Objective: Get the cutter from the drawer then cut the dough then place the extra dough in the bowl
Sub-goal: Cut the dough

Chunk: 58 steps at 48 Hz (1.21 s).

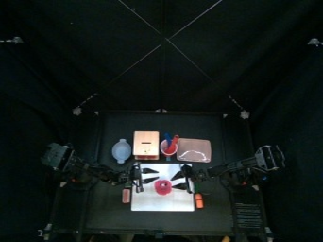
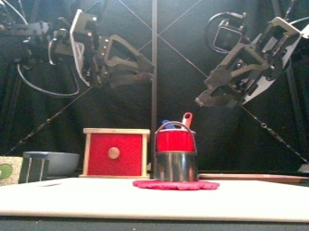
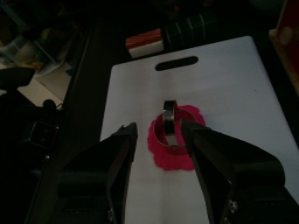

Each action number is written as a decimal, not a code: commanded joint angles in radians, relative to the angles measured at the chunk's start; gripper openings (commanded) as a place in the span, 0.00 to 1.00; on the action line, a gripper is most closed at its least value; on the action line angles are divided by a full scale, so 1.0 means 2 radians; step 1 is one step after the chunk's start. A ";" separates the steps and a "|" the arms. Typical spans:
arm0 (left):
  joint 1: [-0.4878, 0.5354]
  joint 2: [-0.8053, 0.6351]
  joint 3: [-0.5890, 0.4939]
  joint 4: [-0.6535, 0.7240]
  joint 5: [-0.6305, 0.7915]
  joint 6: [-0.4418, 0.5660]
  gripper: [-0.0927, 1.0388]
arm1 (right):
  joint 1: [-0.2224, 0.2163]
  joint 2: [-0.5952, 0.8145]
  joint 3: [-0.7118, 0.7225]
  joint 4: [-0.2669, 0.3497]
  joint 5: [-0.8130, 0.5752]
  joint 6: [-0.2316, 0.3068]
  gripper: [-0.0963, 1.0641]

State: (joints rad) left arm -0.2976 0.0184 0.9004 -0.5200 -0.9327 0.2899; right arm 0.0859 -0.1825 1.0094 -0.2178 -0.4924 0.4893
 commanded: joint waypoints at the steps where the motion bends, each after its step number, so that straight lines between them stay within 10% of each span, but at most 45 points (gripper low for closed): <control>1: 0.000 0.027 0.002 0.050 -0.051 -0.071 0.70 | -0.008 0.007 0.011 0.028 -0.051 -0.031 0.78; 21: 0.001 0.074 0.001 0.095 -0.052 -0.113 0.70 | 0.033 0.117 0.028 0.241 -0.242 -0.210 0.78; 35: 0.002 0.106 0.020 0.084 -0.054 -0.114 0.70 | 0.104 0.123 0.022 0.304 -0.245 -0.224 0.78; 58: 0.007 0.140 -0.019 0.104 -0.035 -0.109 0.70 | 0.113 0.163 -0.008 0.307 -0.245 -0.224 0.78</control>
State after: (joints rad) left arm -0.2869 0.3068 0.8820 -0.3206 -1.0124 0.0706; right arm 0.3099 0.1549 1.0124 0.3942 -0.9725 0.0430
